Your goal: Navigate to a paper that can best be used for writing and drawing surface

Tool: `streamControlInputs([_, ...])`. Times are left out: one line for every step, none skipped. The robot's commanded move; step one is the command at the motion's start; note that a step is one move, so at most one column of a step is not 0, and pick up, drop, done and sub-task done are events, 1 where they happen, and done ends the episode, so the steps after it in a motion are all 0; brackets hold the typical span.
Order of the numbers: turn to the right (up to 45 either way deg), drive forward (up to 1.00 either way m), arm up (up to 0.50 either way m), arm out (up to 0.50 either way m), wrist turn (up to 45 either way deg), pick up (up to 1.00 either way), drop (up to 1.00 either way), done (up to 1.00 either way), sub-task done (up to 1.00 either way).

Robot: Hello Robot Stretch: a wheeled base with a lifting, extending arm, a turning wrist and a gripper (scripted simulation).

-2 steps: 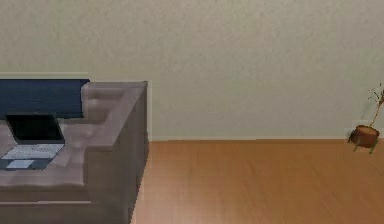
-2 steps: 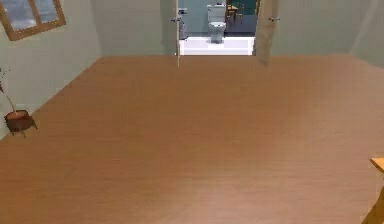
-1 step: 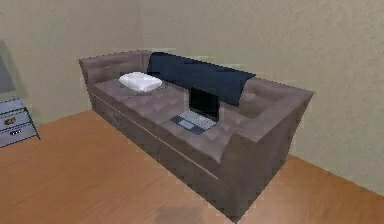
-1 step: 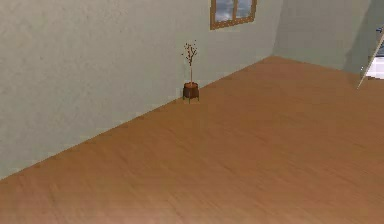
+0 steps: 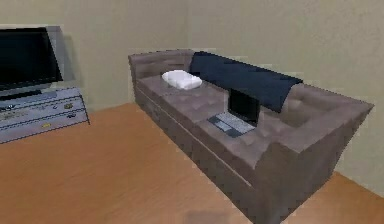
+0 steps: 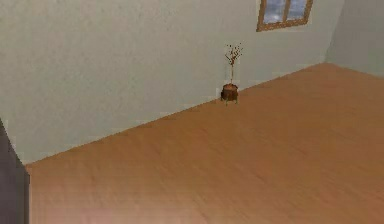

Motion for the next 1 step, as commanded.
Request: streamControlInputs([0.0,0.15,0.0,0.0,0.0,0.0,0.0,0.0,0.0])
